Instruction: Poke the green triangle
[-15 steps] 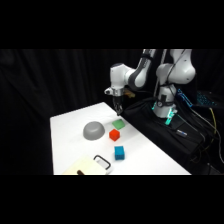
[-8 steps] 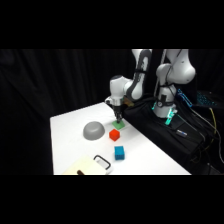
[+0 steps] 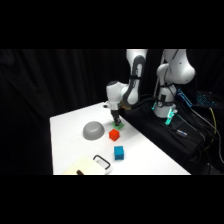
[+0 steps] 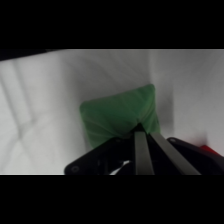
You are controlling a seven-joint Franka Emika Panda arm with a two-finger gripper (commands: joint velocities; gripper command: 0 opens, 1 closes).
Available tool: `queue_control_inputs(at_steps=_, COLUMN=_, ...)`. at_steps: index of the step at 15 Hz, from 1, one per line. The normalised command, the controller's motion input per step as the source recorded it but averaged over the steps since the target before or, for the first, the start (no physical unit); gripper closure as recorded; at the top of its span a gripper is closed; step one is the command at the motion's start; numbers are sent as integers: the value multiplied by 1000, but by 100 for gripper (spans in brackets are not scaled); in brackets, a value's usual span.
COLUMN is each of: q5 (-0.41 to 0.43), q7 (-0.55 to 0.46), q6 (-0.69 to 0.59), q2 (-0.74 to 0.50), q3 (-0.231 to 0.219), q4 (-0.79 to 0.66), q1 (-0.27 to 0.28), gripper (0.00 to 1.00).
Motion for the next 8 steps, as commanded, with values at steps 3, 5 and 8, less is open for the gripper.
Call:
queue_control_inputs(at_steps=3, q5=-40, q7=-22, q6=-138, q2=-106, q3=20, q4=-20, q1=-45, gripper=97)
queue_control_inputs(at_steps=5, q5=-178, q7=88, q6=-131, q2=-468, q3=-130, q4=-227, q1=72, gripper=96)
queue_control_inputs(at_steps=8, q5=-318, q7=216, q6=-164, q2=-614, q3=-236, q4=-286, q1=148, gripper=97)
